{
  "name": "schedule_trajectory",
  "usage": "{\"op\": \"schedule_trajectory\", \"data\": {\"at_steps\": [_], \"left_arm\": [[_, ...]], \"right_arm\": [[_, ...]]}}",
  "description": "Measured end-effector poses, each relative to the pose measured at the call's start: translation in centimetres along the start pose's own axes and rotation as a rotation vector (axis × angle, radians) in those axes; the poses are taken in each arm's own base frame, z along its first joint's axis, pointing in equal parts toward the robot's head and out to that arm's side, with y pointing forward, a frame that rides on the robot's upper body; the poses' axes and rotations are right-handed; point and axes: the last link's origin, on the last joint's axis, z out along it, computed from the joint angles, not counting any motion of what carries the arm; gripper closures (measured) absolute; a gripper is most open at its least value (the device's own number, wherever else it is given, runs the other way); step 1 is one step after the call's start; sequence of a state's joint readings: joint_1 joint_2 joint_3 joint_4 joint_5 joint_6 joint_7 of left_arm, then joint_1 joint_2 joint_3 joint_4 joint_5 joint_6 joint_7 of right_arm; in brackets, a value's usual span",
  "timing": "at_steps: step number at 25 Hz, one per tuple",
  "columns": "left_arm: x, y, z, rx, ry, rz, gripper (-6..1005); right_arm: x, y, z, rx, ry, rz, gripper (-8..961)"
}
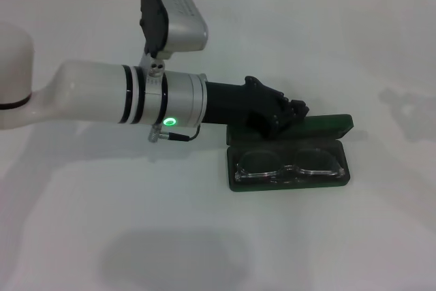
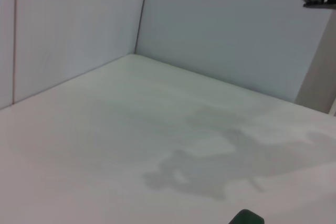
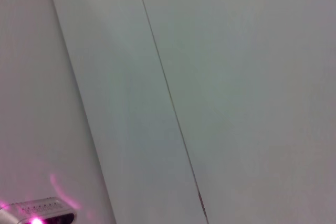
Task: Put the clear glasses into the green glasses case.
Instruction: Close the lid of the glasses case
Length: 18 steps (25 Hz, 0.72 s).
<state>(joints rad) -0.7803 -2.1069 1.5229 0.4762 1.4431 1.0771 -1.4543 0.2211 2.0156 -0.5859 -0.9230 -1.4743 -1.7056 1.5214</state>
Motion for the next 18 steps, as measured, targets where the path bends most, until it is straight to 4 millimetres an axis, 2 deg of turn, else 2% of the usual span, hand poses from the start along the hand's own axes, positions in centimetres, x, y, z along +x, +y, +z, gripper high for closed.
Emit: {"op": "schedule_trajectory", "data": {"at_steps": [18], "left_arm": [[-0.42,0.30,0.28,-0.002,-0.001,-0.013,925]], "right_arm": [[0.27,0.05,-0.24,0.000,-0.007,0.004,866]]}}
